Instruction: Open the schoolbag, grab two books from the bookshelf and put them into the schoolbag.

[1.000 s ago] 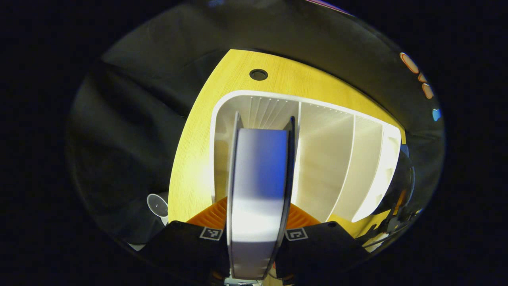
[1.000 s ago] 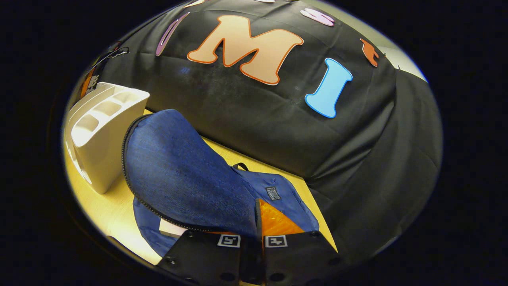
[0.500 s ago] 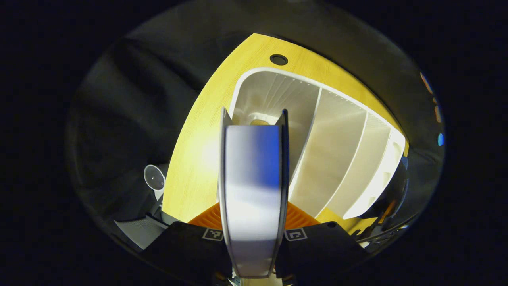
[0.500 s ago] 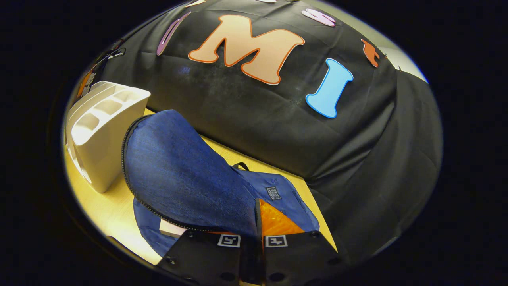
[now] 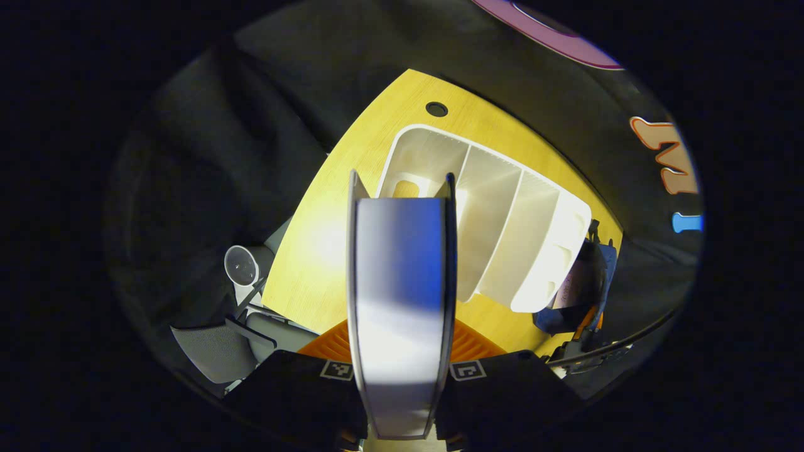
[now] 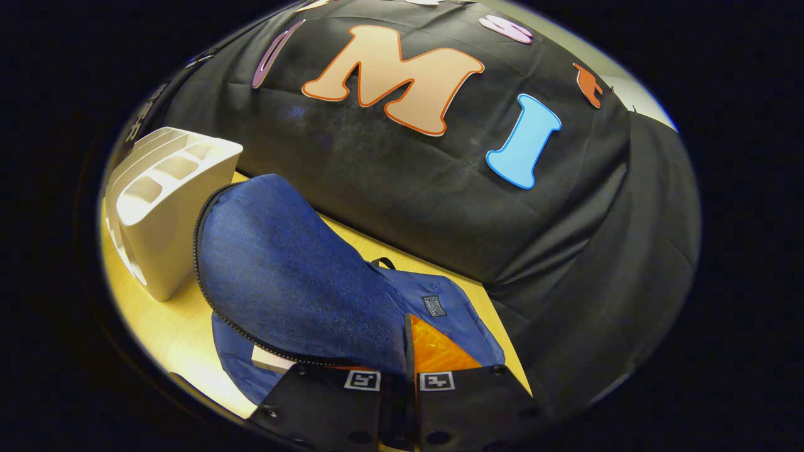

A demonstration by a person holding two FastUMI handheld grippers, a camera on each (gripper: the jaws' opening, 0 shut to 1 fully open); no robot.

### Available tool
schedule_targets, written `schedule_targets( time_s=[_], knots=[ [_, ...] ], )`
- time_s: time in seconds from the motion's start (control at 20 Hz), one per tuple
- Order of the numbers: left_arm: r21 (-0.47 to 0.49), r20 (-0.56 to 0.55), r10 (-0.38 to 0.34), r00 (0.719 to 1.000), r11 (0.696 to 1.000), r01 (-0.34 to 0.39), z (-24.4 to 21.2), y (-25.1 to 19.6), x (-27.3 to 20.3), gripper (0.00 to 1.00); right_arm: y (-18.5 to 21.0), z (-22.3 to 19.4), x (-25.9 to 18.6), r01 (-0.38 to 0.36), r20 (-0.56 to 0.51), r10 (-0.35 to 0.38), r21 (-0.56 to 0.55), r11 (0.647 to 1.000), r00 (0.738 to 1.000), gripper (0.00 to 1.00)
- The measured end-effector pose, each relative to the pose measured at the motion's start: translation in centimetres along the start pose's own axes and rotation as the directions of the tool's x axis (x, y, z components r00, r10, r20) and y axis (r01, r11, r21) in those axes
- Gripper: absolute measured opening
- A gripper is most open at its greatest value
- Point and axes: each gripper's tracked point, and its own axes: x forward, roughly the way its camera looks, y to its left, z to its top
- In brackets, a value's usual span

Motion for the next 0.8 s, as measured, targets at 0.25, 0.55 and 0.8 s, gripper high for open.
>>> schedule_targets(
  time_s=[0.25, 0.55, 0.8],
  knots=[
    [0.028, 0.084, -0.037, 0.996, 0.999, 0.035, -1.2, -2.1, -5.1, 0.4, 0.0, 0.0, -0.1, -0.006, 0.011, 0.006, 0.025, 1.0, 1.0, 0.08],
    [0.105, 0.14, -0.175, 0.975, 0.981, 0.161, -3.6, -8.5, -7.4, 0.39, -0.1, 0.1, -0.1, -0.016, 0.016, 0.016, 0.047, 0.999, 1.0, 0.08],
    [0.141, 0.14, -0.342, 0.929, 0.936, 0.324, -5.2, -16.0, -6.9, 0.39, -0.1, 0.0, 0.0, -0.024, 0.015, 0.023, 0.083, 0.996, 1.0, 0.08]
  ],
)
